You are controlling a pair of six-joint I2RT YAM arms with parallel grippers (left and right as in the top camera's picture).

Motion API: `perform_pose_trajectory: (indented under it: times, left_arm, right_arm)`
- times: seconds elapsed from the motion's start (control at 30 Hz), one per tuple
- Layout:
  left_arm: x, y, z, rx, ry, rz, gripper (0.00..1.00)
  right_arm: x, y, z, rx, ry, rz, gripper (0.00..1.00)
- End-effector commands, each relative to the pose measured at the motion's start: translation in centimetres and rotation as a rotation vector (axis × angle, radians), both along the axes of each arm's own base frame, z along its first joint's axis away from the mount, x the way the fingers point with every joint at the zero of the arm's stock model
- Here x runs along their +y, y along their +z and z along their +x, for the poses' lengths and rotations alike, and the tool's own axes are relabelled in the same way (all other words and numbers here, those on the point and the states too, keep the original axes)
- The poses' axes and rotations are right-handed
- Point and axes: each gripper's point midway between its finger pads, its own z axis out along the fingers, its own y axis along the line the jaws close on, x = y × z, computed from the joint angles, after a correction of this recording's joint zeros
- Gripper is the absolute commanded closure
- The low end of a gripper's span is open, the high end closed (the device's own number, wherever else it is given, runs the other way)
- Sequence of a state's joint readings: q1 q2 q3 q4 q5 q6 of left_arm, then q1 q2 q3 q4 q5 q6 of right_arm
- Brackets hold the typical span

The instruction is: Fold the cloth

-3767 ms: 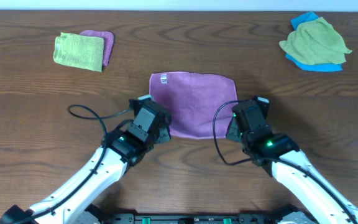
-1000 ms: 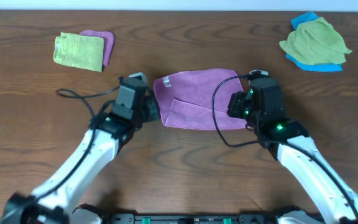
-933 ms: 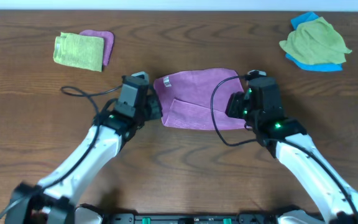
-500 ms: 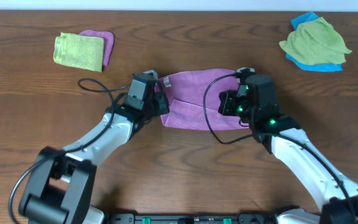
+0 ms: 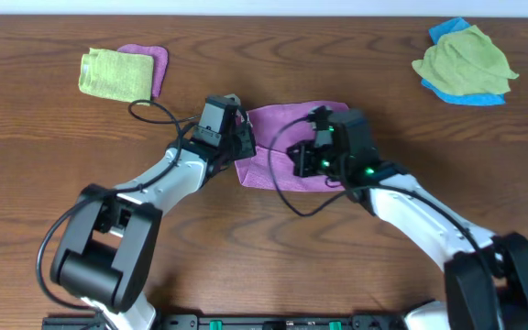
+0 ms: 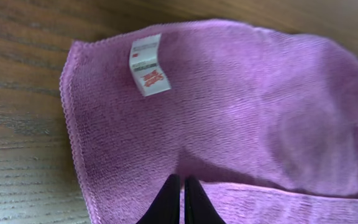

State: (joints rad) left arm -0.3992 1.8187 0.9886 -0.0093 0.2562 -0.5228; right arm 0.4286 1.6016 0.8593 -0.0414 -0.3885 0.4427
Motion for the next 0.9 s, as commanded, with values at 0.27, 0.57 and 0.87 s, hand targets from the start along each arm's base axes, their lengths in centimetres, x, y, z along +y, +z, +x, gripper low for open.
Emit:
perform_pose_trajectory:
  times: [0.27, 0.57, 0.87]
  left_arm:
    - [1.3, -1.8, 1.1, 0.017, 0.014, 0.028, 0.94]
    - [2.8, -1.8, 1.8, 0.005, 0.033, 0.038, 0.94]
    - [3.5, -1.7, 3.1, -0.038, 0.062, 0.049, 0.94]
  right_arm:
    - [3.5, 0.5, 2.5, -0.014, 0.087, 0.007, 0.98]
    - [3.5, -1.2, 2.5, 0.006, 0.096, -0.014, 0.98]
    - [3.7, -2.3, 2.2, 0.032, 0.108, -0.014, 0.98]
